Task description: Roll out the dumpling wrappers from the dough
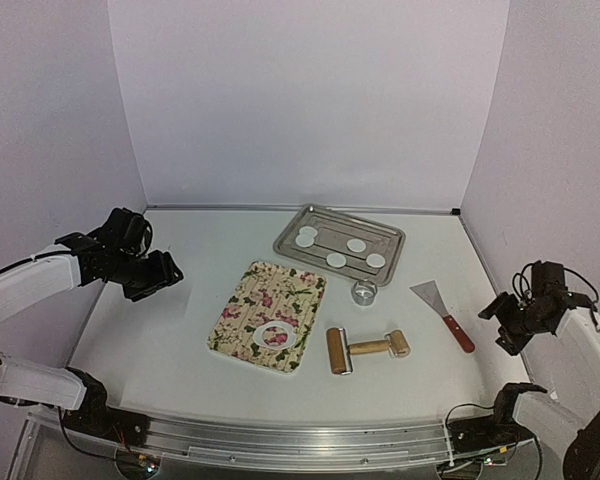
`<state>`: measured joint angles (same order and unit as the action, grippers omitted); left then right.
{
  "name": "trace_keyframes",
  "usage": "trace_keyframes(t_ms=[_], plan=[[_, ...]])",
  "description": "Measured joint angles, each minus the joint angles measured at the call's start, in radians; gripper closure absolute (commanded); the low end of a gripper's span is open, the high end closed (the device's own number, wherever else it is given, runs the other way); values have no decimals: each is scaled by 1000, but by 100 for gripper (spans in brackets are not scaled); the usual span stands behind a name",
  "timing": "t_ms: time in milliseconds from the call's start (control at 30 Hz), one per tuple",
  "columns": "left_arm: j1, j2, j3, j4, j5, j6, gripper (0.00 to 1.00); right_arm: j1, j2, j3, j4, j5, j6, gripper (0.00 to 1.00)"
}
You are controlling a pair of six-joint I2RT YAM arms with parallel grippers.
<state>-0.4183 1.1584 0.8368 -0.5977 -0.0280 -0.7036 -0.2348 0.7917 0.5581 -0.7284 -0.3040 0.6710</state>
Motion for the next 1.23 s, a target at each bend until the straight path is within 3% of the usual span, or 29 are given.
trace_keyframes(t_ms=[133,333,433,667,833,1233], plan=[[1,0,1,-20,-51,-9,1,0,-38,100,-32,-7,-75,22],[2,-4,36,-39,-118,0,0,45,28,346,-37,7,-197,19],[2,-26,56,-32,-151,19,1,169,75,428,-41,95,-255,19],[2,-135,73,-1,-237,74,1,597,110,483,-52,449,-318,19],[2,-218,58,30,-275,92,1,763,130,474,-24,639,-312,19],[2,-235,18,43,-318,101,1,797,209,399,102,699,-261,18]])
